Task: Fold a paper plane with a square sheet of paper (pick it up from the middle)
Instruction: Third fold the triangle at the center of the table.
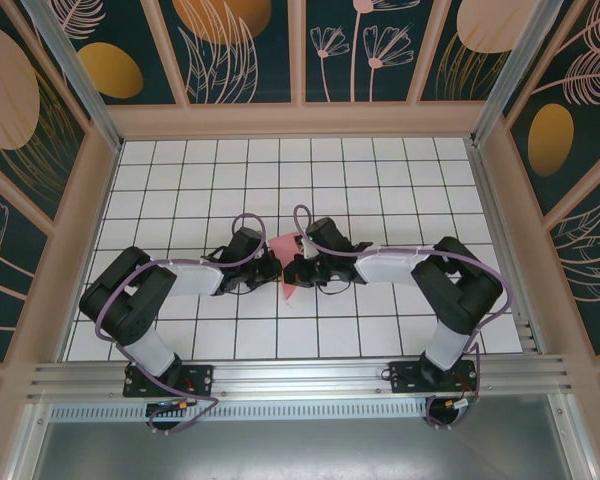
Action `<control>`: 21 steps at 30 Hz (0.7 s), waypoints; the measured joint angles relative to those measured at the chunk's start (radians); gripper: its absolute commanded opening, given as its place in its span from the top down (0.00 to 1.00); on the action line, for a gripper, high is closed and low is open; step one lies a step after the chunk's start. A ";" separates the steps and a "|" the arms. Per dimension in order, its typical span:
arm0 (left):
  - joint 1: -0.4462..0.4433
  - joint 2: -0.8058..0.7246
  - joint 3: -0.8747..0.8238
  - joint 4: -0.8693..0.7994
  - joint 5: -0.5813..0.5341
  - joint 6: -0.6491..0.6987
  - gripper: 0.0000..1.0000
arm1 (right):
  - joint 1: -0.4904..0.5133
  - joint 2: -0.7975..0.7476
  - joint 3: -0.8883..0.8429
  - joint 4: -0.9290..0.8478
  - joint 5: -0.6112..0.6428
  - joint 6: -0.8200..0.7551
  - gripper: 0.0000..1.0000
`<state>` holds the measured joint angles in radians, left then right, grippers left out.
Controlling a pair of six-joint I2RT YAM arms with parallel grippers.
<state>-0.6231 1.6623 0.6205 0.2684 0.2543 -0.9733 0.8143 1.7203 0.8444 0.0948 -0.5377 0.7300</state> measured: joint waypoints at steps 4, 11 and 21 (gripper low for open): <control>-0.001 0.000 -0.004 0.007 -0.001 0.000 1.00 | 0.012 0.015 -0.005 -0.005 -0.011 -0.001 0.93; -0.002 -0.001 -0.006 0.013 -0.001 0.000 1.00 | 0.015 0.067 -0.026 -0.009 -0.013 -0.012 0.93; -0.002 -0.001 -0.007 0.015 -0.003 0.000 1.00 | 0.015 0.073 -0.029 -0.009 -0.013 -0.019 0.93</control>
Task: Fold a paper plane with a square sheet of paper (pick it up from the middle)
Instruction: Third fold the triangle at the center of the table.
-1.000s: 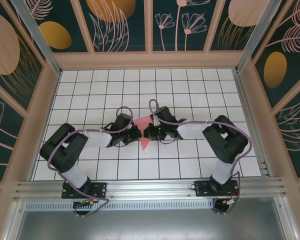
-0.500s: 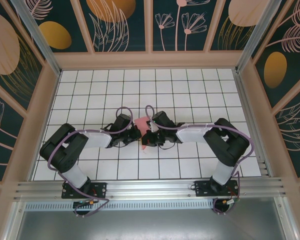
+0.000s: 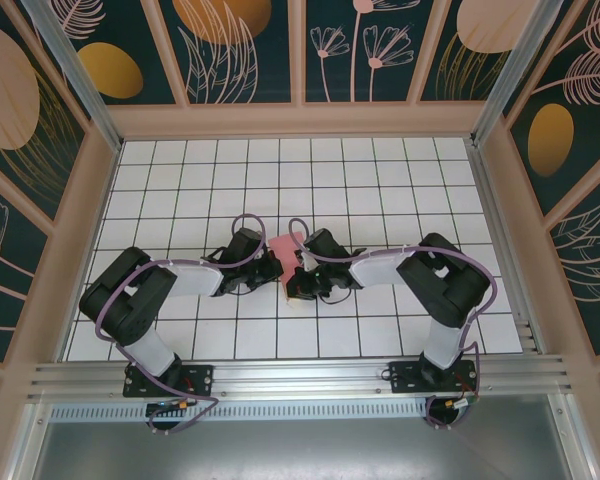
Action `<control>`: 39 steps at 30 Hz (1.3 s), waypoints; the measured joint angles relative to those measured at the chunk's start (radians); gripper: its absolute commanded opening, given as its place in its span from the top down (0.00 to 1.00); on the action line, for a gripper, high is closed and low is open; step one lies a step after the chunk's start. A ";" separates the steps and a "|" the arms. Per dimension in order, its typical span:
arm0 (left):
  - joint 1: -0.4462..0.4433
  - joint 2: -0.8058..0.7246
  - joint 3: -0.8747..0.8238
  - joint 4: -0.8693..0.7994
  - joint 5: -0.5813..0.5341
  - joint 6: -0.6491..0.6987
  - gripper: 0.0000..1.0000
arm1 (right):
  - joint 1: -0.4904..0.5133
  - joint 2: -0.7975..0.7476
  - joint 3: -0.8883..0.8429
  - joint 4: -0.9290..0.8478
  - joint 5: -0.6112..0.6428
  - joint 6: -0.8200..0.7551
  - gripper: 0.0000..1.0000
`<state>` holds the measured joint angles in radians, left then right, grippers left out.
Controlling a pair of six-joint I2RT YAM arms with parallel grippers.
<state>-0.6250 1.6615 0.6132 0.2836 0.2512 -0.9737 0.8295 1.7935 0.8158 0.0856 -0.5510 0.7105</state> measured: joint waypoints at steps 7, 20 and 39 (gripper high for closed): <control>0.000 0.000 0.000 0.000 0.000 0.000 1.00 | 0.015 -0.015 0.000 -0.032 0.000 -0.022 0.93; 0.000 0.000 0.000 0.000 0.000 0.000 1.00 | 0.022 -0.040 0.015 -0.079 0.034 -0.037 0.93; 0.000 0.000 0.000 0.001 -0.002 0.000 1.00 | -0.036 0.029 0.081 -0.079 0.087 -0.048 0.94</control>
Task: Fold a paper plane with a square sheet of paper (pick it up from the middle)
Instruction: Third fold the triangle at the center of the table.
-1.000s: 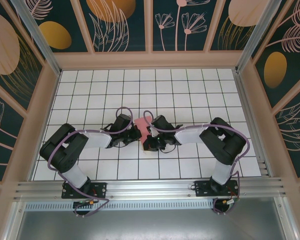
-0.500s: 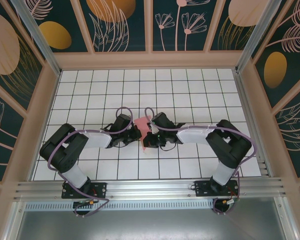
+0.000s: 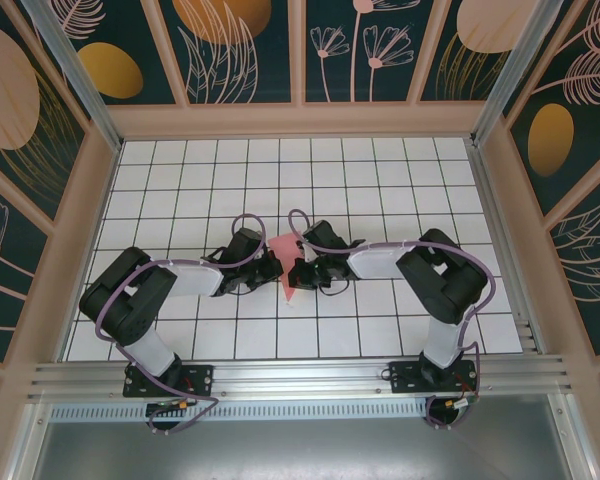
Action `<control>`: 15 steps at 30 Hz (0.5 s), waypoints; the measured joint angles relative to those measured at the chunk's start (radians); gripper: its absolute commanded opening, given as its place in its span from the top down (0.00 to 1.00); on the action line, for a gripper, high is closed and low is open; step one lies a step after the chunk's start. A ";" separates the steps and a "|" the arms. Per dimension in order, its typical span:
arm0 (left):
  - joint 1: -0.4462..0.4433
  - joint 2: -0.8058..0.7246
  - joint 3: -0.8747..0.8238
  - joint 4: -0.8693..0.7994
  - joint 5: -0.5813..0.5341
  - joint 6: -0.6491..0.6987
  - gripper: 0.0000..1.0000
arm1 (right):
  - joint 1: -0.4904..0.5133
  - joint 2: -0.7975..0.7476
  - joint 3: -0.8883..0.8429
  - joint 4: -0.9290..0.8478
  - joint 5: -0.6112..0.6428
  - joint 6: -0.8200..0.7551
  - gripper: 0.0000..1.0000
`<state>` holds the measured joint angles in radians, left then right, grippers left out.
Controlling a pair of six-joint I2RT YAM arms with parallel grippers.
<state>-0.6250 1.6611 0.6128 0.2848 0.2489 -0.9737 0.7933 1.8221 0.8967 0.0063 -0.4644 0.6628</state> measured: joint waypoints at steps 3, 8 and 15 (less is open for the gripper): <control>0.000 0.000 0.000 0.000 -0.002 0.000 1.00 | -0.001 0.000 0.001 -0.002 0.000 0.000 0.94; 0.000 0.000 0.000 0.000 -0.002 0.000 1.00 | -0.010 -0.023 0.005 -0.015 0.013 -0.001 0.94; 0.000 0.000 0.000 0.000 -0.003 0.000 1.00 | -0.074 -0.029 0.014 -0.010 0.027 -0.003 0.94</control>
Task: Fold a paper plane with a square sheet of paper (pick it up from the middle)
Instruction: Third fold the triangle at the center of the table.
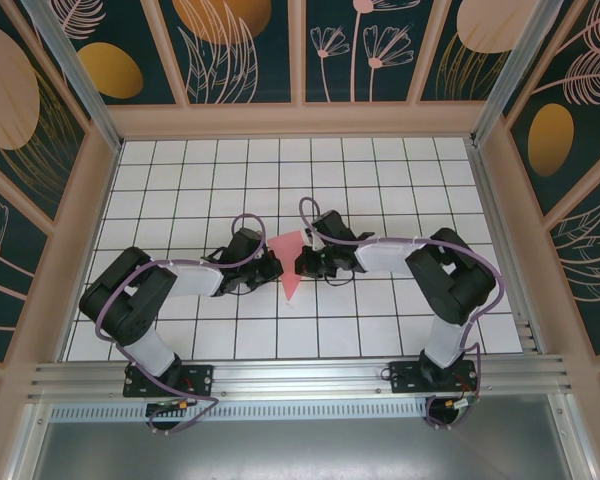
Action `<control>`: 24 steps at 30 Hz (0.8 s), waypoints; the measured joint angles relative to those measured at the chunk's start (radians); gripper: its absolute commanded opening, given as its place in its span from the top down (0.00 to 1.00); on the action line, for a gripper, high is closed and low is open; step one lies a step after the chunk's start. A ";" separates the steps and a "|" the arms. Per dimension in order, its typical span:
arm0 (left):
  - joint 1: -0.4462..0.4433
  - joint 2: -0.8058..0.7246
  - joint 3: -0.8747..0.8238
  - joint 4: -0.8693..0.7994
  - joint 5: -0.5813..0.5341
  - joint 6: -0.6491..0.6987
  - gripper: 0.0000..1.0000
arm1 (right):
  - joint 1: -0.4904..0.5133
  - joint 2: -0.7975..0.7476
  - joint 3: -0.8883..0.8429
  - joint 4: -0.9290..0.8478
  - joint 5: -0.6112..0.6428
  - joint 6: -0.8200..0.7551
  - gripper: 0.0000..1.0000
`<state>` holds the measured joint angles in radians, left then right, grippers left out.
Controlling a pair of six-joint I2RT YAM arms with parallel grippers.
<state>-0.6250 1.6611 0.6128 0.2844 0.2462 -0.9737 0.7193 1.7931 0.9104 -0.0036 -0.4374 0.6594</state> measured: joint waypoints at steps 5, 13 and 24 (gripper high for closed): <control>0.000 -0.001 0.000 0.000 -0.002 0.000 1.00 | -0.009 0.034 0.002 0.004 0.003 0.000 0.94; -0.004 -0.002 0.000 -0.001 -0.011 0.001 1.00 | -0.013 0.027 0.024 -0.014 0.019 -0.008 0.94; -0.004 -0.002 0.000 -0.001 -0.011 0.001 1.00 | -0.085 0.043 0.033 -0.011 0.022 -0.032 0.94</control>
<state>-0.6289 1.6592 0.6128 0.2832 0.2348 -0.9726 0.6342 1.8366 0.9436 -0.0151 -0.4156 0.6273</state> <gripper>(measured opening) 0.048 0.063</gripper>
